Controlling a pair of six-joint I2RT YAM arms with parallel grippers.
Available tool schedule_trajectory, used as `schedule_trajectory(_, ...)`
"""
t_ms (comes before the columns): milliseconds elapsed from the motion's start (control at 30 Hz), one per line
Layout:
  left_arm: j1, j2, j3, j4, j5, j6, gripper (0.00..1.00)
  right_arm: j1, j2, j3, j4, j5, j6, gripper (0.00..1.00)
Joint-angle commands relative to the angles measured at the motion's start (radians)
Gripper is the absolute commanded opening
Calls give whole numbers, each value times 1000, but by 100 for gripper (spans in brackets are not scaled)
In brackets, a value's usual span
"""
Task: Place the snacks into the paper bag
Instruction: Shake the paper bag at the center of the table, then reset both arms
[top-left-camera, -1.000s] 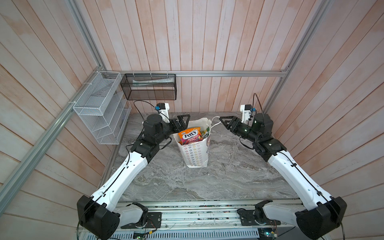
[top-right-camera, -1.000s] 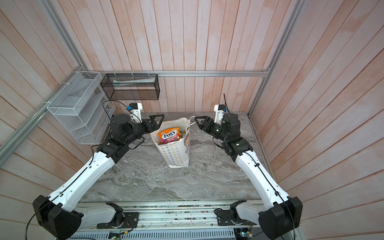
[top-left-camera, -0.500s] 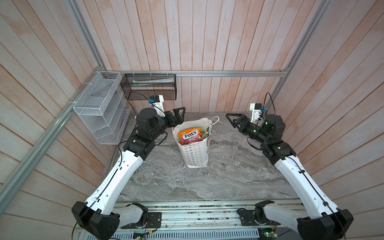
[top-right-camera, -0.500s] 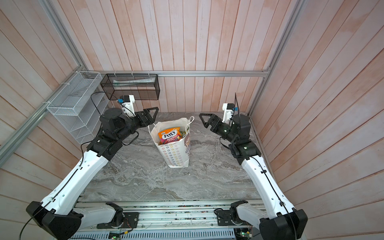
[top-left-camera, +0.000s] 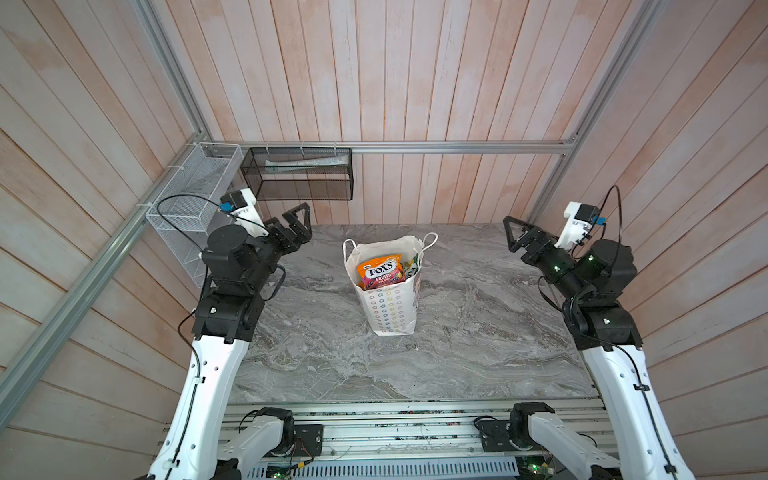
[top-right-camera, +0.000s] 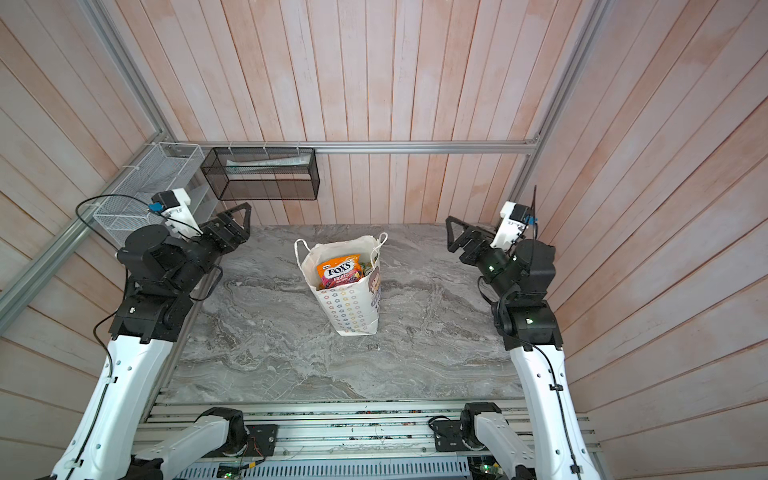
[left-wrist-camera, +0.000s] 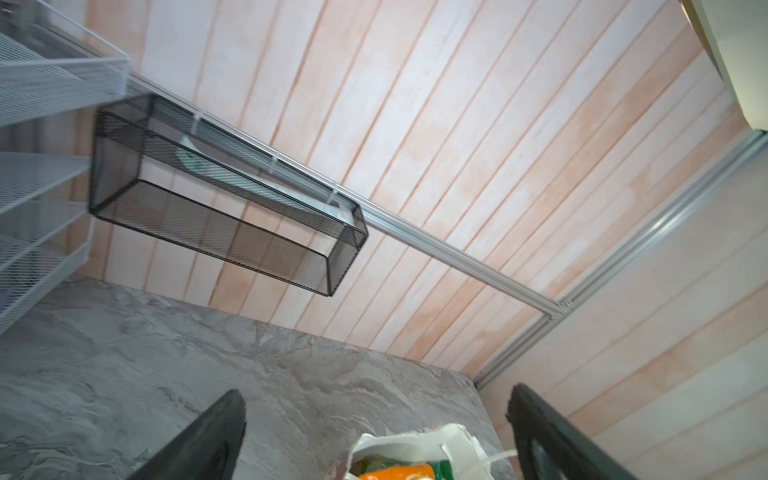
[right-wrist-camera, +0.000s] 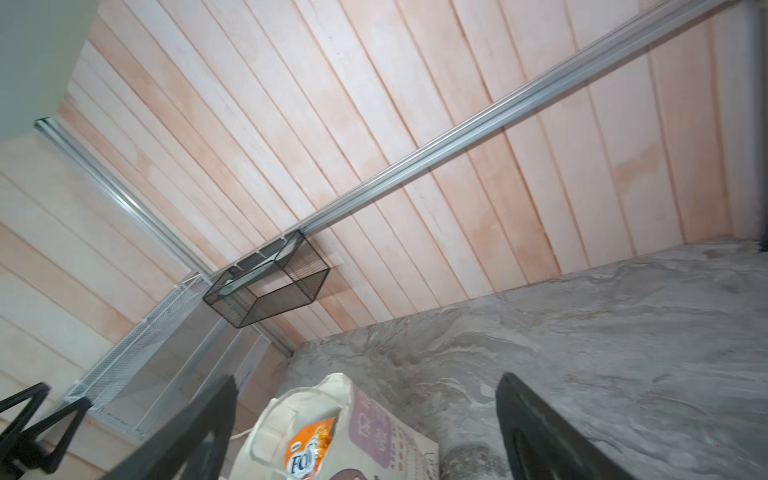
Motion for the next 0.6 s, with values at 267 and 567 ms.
schedule_trajectory(267, 56, -23, -536, 295, -394, -85, 100, -130, -86, -718, 643, 381, -43, 98)
schedule_trajectory(567, 56, 113, -794, 648, -641, 58, 100, -130, 25, -967, 953, 511, -389, 98)
